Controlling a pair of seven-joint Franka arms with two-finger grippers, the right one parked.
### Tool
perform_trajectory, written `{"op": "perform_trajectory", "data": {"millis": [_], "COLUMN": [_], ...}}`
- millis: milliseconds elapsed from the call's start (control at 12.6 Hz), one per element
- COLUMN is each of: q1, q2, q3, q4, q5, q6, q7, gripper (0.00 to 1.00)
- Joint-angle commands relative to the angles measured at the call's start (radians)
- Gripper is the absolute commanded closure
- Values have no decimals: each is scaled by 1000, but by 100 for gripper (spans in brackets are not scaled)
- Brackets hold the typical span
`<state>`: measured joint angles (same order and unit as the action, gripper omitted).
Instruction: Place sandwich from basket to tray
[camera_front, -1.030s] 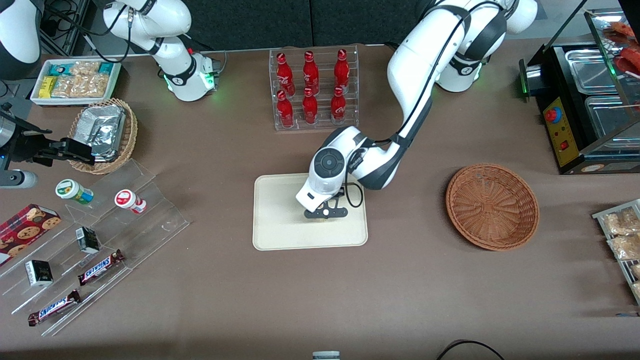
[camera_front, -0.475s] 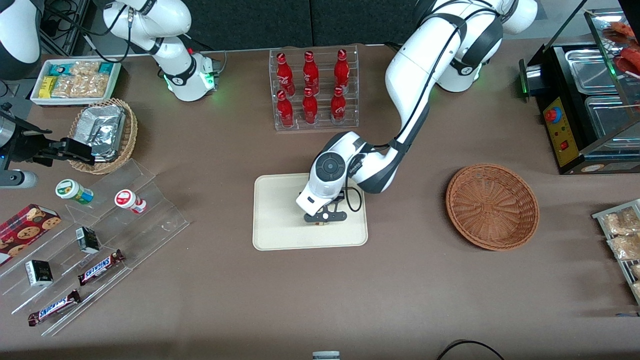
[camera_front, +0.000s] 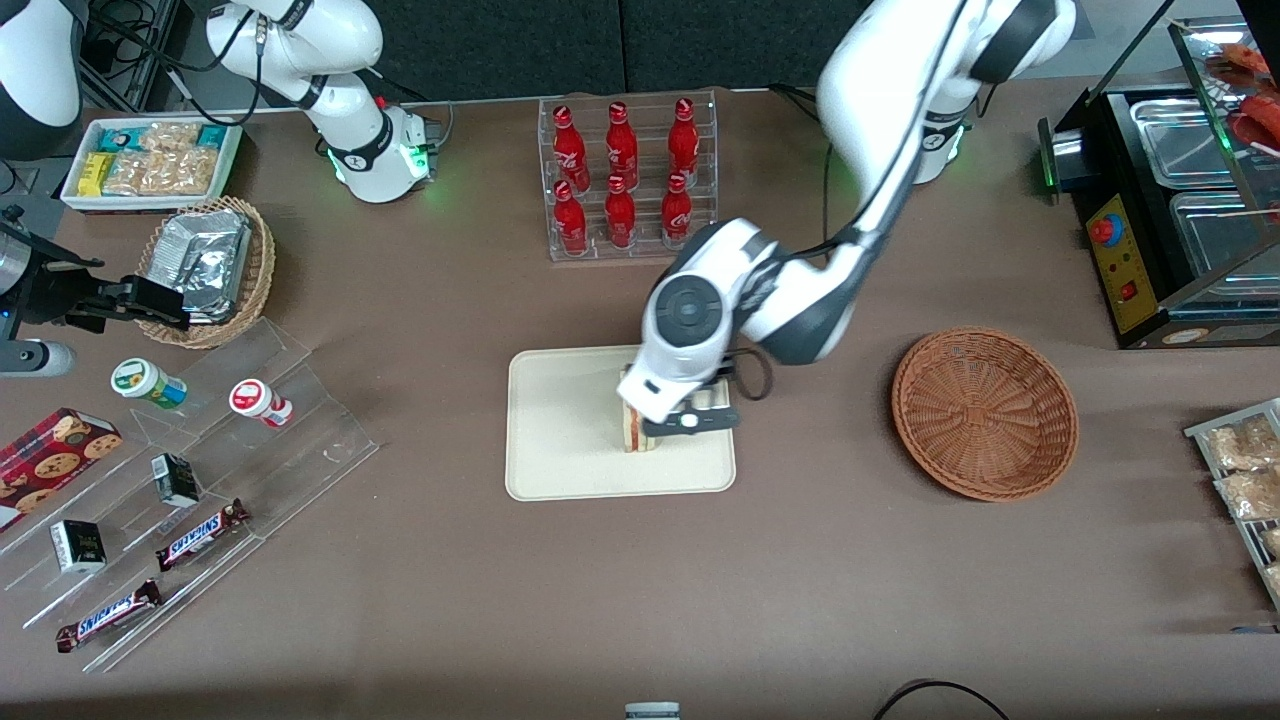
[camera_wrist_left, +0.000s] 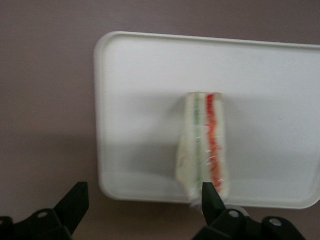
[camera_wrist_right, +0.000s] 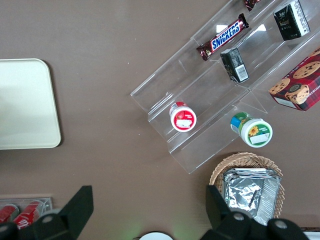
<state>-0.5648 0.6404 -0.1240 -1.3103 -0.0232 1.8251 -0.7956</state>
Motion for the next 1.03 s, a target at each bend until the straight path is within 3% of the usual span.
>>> {"op": "perform_trajectory", "data": {"millis": [0, 396, 713, 950], "q1": [97, 325, 553, 594], "q2": [-205, -530, -623, -660], "q3": [-6, -5, -5, 1], "q4": [-186, -538, -604, -592], "q5": [-12, -8, -12, -3], "q6": [-58, -50, -64, -79], "q7": [67, 440, 758, 808], "gripper": [0, 0, 0, 0]}}
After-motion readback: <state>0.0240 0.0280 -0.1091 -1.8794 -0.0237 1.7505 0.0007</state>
